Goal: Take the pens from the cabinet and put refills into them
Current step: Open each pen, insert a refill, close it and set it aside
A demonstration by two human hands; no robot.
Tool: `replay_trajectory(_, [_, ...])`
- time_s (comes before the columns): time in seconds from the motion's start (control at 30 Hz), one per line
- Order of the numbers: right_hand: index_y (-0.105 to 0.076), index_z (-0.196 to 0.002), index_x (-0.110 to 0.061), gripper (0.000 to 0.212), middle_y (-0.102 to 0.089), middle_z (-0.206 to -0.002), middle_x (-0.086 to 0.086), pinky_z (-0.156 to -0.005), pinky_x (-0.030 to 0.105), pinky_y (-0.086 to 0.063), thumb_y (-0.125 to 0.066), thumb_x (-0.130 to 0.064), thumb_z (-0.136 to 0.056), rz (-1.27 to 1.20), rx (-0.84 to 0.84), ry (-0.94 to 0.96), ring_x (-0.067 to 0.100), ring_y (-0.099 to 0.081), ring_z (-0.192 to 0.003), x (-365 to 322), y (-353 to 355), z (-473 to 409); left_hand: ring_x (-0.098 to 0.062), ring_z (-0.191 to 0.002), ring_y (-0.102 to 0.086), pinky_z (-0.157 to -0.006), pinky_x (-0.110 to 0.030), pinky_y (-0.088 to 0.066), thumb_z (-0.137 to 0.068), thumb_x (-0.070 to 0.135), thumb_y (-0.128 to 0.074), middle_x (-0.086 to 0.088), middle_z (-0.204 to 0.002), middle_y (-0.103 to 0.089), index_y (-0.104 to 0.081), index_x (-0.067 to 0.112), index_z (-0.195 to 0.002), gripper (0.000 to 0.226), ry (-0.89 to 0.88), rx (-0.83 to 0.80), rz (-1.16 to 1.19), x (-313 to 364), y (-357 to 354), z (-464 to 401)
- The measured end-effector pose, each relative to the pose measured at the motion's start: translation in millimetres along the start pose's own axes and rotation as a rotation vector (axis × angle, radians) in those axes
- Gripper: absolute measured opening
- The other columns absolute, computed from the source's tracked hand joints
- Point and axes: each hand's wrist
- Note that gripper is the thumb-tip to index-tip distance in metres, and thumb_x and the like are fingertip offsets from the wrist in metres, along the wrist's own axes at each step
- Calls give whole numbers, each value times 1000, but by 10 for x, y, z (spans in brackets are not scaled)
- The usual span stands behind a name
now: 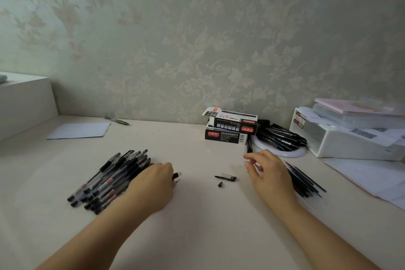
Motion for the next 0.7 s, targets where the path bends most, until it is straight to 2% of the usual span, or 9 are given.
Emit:
replay_trajectory(0.07, [-72,-96,-23,7,-63,-85,-14,-65,15,-45,-66,-21,-91,-146,59,36,8,-57,-72,-157,27,17,-23,-86,-54,-71,-33,-40,-100,28,-43,-2,-92,-55,-40,13,-87,20,-12,98,177,81,1,-5])
replay_trajectory(0.1, [-71,-91,-25,4,-66,-80,-12,-62,13,-45,-67,-23,-91,-271,36,13,9,-59,-68,-244,24,40,-20,-79,-54,-65,-32,-39,-99,29,-44,0,-87,-56,-43,13,-87,20,-6,135,309,128,11,-7])
replay_trajectory(0.2, [-70,-87,-23,4,-73,-76,0,-60,16,-50,-70,-26,-89,-749,-269,-210,7,-64,-64,-504,0,132,-1,-59,-52,-55,-22,-36,-96,29,-51,7,-75,-62,-53,20,-82,17,29,162,747,265,14,-32])
replay_trajectory(0.27, [-70,-92,-18,13,-76,-80,5,-59,17,-50,-72,-30,-87,-864,-471,-272,9,-63,-62,-587,-26,174,4,-52,-51,-53,-19,-35,-94,25,-56,10,-69,-64,-59,20,-82,14,28,147,949,339,-34,-42])
replay_trajectory(0.33, [-66,-98,-11,26,-77,-84,8,-61,18,-50,-74,-31,-83,-901,-571,-284,11,-63,-62,-615,-46,184,3,-50,-49,-53,-18,-36,-93,22,-58,10,-63,-61,-61,15,-82,14,-1,134,1030,417,-93,-42])
replay_trajectory(0.43, [-58,-102,-3,33,-76,-83,13,-61,22,-50,-77,-22,-82,-962,-586,-348,16,-66,-60,-606,-72,174,-10,-49,-50,-49,-23,-40,-94,15,-58,5,-58,-57,-59,12,-79,15,-35,98,1187,528,-179,-41])
replay_trajectory(0.5, [-55,-104,0,34,-76,-84,17,-60,22,-51,-76,-17,-83,-1011,-590,-377,18,-68,-60,-596,-67,166,-12,-50,-52,-48,-22,-41,-93,14,-59,4,-58,-57,-59,10,-79,14,-35,84,1274,557,-205,-44])
replay_trajectory(0.6, [-55,-105,0,26,-75,-85,18,-61,21,-52,-71,-11,-88,-1036,-581,-393,19,-70,-64,-583,-62,158,-9,-53,-53,-49,-18,-43,-93,18,-60,8,-66,-59,-61,11,-87,9,-54,64,1311,545,-231,-37])
replay_trajectory(0.7, [-59,-103,-1,13,-74,-83,15,-61,21,-52,-63,-7,-92,-1063,-484,-460,19,-68,-69,-562,-77,140,-3,-49,-45,-44,-11,-36,-97,32,-52,10,-75,-59,-60,26,-97,10,-63,79,1249,478,-249,-32])
Point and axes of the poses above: each hand's wrist, its own z-axis away from the middle knuckle, its own y-axis out of the back of the hand, x = y × z
